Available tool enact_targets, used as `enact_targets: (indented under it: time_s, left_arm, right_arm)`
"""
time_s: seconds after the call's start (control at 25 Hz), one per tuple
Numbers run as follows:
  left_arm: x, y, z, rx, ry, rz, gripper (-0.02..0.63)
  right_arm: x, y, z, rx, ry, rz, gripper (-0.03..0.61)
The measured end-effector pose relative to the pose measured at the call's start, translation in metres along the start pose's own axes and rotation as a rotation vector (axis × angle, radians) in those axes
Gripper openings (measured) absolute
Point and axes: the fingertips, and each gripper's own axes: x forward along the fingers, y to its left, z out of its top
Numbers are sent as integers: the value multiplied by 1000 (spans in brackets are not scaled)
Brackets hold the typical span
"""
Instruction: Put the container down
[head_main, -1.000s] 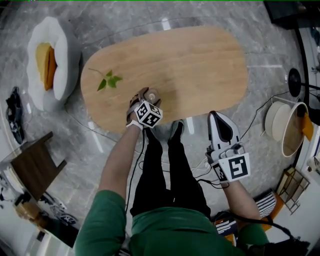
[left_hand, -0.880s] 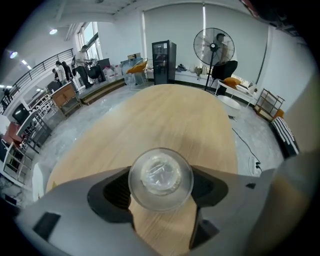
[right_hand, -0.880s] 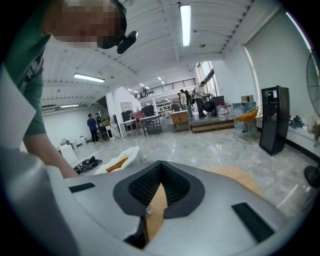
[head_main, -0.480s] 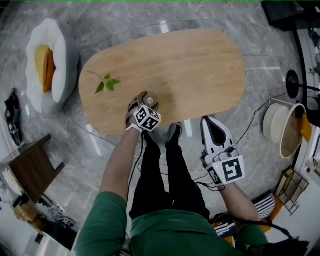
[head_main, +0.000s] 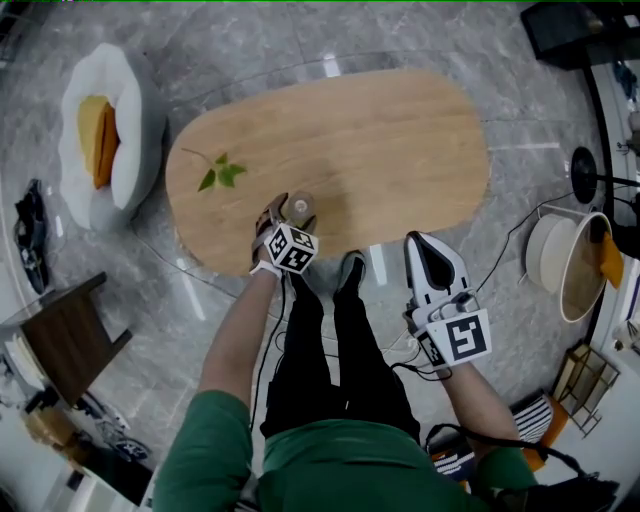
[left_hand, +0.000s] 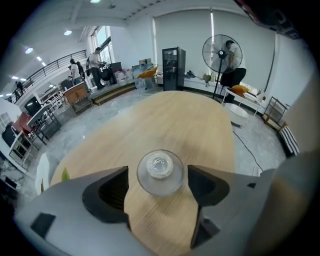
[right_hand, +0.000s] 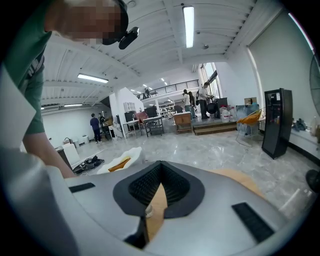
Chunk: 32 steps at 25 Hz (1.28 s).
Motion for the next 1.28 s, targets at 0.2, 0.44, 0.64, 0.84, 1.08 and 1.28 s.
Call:
enact_targets:
  time_s: [0.2,0.44,0.64,0.84,1.08,1.28]
  left_arm:
    - [-69,-4,-1,-88,-44,20,364]
    - [-173,27,30,-248,-154,110,364]
    - [-273,30,82,-328,-372,140,315]
    - [-376,36,135,-371,-576,204,118]
    - [-474,49,173,-418,-743,300,41]
    - [-535,49,192,-429,-828,326,32]
  right_arm:
    - [-13,14,25,2,-7,7,14]
    - [-16,28,75,-19,-79,30,14]
    - [-33,38,109,-22,-122,32,14]
    - [-55,51,145,-15,-170,32,14]
    - [-78,73,191,-1,-239,53,14]
    - [-98,102,220,-7,-265,93,14]
